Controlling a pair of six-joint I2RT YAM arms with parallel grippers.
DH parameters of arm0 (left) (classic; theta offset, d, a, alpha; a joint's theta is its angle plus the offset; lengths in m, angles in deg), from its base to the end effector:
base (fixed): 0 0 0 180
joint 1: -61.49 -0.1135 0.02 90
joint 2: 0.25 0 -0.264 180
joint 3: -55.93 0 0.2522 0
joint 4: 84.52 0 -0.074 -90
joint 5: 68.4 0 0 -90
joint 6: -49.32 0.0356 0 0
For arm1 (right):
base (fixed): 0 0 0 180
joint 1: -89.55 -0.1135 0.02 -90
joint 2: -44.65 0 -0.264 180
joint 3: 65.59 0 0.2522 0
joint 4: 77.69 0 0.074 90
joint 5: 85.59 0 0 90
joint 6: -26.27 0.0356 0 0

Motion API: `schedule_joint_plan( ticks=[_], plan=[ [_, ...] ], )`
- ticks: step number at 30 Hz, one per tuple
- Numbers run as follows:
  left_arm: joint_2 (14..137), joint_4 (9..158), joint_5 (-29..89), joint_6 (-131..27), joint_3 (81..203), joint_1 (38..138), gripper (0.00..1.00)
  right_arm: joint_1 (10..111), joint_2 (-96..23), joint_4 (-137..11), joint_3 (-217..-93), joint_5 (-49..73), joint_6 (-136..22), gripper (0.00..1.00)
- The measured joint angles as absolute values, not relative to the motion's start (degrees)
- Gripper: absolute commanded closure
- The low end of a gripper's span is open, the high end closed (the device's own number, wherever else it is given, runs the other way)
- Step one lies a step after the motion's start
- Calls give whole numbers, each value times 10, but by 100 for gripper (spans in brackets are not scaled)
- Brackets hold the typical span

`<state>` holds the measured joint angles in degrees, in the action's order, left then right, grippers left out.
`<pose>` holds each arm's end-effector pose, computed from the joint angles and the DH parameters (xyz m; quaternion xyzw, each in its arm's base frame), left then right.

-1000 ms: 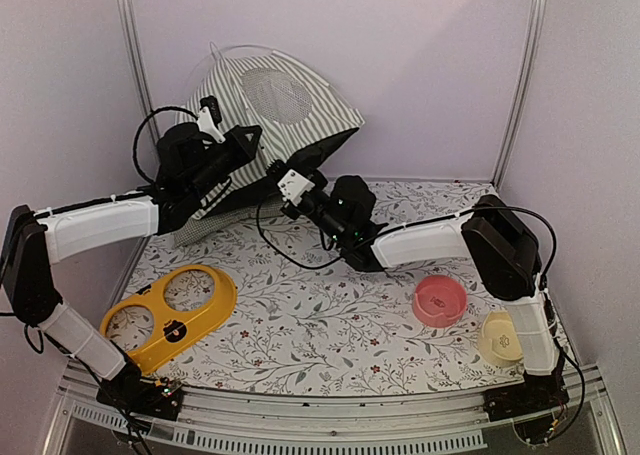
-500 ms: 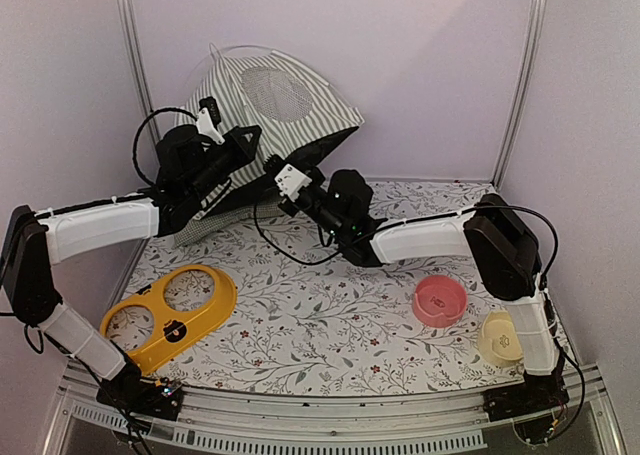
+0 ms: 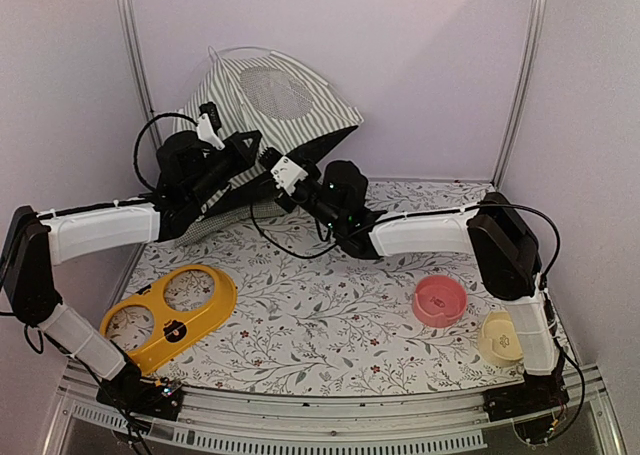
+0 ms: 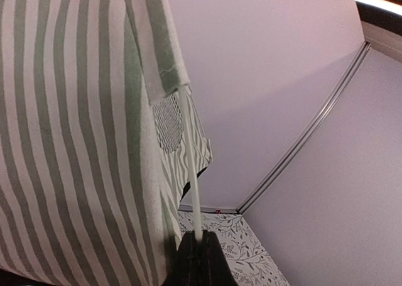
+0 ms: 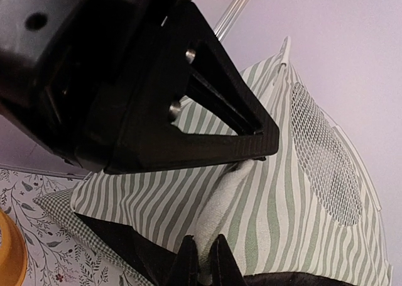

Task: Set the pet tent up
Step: Insert the tent pole into the pole socket of the pet tent.

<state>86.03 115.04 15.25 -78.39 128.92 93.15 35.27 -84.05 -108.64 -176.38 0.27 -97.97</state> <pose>0.3060 -0.1841 0.3309 -0.0764 0.6632 -0.3927 0.6325 0.3125 0.4302 0.2667 -0.4137 0.4651 0.1140 0.7743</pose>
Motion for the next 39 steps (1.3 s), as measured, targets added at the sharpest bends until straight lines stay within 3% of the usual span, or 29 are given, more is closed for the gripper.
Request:
schedule_joint_plan(
  ticks=[16,32,39],
  plan=[
    [845,1135,144,-783,1273,931,100,357,-841,-1007,-1793,20,-931,100],
    [829,1103,134,-775,1286,919,67,357,-835,-1003,-1790,27,-919,100],
    [807,1060,116,-801,1304,904,67,357,-835,-1003,-1781,30,-920,100]
  ],
)
